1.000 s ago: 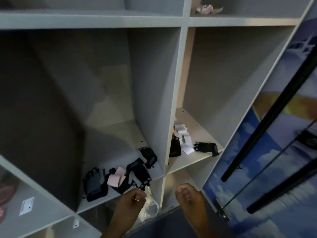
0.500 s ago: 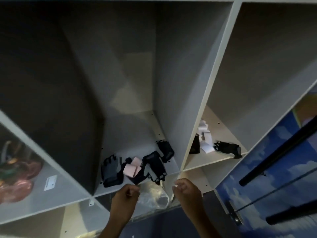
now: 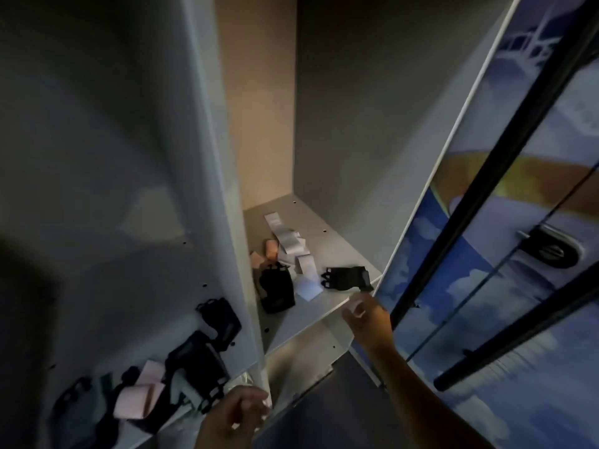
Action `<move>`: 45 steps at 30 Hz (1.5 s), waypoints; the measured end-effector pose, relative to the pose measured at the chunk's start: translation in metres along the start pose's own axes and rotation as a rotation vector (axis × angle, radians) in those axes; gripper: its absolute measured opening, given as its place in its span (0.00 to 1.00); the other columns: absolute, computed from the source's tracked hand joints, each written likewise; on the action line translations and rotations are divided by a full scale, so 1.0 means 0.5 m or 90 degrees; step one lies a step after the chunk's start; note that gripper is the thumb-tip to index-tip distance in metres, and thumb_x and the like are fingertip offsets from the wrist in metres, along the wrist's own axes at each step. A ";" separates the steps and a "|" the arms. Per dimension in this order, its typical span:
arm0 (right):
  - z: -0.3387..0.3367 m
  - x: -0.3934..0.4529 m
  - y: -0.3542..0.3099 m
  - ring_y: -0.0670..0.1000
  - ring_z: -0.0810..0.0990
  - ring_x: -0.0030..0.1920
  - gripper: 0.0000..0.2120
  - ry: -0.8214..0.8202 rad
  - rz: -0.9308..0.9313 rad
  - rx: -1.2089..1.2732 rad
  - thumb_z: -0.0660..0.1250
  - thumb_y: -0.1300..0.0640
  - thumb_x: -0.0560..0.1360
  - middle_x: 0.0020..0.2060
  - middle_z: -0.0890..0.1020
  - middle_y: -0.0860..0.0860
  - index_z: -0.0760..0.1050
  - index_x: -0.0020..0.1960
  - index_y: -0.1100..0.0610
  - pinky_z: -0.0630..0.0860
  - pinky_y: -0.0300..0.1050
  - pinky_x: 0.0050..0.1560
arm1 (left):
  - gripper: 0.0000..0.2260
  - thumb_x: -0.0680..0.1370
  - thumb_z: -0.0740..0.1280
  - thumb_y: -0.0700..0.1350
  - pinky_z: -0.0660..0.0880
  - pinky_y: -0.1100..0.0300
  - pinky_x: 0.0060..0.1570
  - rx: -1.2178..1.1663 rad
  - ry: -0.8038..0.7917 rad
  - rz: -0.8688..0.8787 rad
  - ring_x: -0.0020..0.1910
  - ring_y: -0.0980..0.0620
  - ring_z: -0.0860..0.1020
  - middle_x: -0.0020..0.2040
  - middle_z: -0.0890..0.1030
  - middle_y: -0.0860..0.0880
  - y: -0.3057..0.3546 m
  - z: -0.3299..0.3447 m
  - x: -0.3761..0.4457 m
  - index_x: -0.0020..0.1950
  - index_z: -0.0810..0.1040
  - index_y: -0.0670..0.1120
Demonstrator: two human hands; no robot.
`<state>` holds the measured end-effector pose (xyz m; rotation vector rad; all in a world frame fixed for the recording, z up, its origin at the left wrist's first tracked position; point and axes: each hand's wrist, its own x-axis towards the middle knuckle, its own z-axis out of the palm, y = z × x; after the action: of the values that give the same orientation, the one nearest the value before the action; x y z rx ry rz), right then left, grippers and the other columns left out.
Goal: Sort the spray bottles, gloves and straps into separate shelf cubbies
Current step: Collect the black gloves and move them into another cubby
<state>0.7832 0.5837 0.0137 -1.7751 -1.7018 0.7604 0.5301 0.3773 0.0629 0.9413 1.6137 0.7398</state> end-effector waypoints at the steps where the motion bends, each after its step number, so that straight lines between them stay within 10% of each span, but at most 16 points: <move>1: 0.003 0.038 0.020 0.51 0.82 0.47 0.15 0.001 0.004 -0.007 0.71 0.51 0.74 0.48 0.82 0.50 0.77 0.59 0.51 0.79 0.47 0.49 | 0.06 0.79 0.66 0.48 0.79 0.63 0.47 -0.015 0.006 0.018 0.51 0.45 0.83 0.47 0.86 0.49 0.009 0.021 0.014 0.52 0.82 0.51; 13: 0.044 0.276 0.159 0.61 0.71 0.65 0.16 -0.122 -0.186 -0.373 0.68 0.49 0.74 0.65 0.71 0.56 0.78 0.60 0.49 0.77 0.58 0.59 | 0.10 0.78 0.67 0.35 0.74 0.69 0.30 -0.104 0.196 0.027 0.30 0.56 0.82 0.33 0.85 0.46 0.101 0.202 0.192 0.40 0.84 0.43; 18: 0.054 0.266 0.170 0.62 0.78 0.48 0.03 -0.020 -0.220 -0.278 0.70 0.56 0.68 0.47 0.79 0.57 0.77 0.39 0.55 0.79 0.55 0.40 | 0.09 0.79 0.66 0.36 0.75 0.63 0.29 -0.145 0.146 -0.060 0.29 0.57 0.79 0.32 0.84 0.50 0.111 0.245 0.264 0.44 0.84 0.44; 27: 0.048 0.136 0.095 0.51 0.75 0.41 0.08 0.053 -0.300 -0.091 0.68 0.49 0.74 0.36 0.77 0.49 0.80 0.38 0.51 0.74 0.46 0.39 | 0.11 0.79 0.67 0.50 0.77 0.45 0.62 -0.396 0.027 -0.134 0.57 0.46 0.82 0.54 0.86 0.47 0.215 0.293 0.382 0.58 0.83 0.46; 36: 0.044 0.088 0.061 0.46 0.74 0.44 0.09 0.040 -0.291 0.038 0.71 0.45 0.70 0.40 0.70 0.38 0.82 0.48 0.47 0.71 0.35 0.44 | 0.08 0.80 0.66 0.37 0.84 0.51 0.41 -0.362 0.166 -0.087 0.43 0.43 0.85 0.47 0.86 0.42 0.204 0.260 0.380 0.56 0.80 0.47; 41: 0.060 0.154 0.017 0.50 0.76 0.44 0.10 0.009 -0.328 0.004 0.68 0.47 0.74 0.43 0.77 0.46 0.81 0.53 0.49 0.74 0.44 0.48 | 0.12 0.75 0.73 0.41 0.78 0.46 0.39 -0.235 0.322 -0.061 0.34 0.45 0.79 0.31 0.80 0.49 0.139 0.218 0.365 0.33 0.77 0.49; 45: 0.132 0.202 -0.012 0.57 0.78 0.47 0.17 -0.080 -0.334 -0.065 0.73 0.50 0.70 0.46 0.79 0.53 0.80 0.58 0.50 0.74 0.48 0.48 | 0.11 0.76 0.71 0.45 0.72 0.55 0.37 -0.199 0.403 -0.090 0.34 0.44 0.78 0.33 0.80 0.43 0.109 0.196 0.329 0.39 0.77 0.40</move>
<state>0.7341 0.6855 -0.0292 -1.2639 -2.1942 0.5647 0.6182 0.5470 0.0070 0.3710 1.9981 1.2279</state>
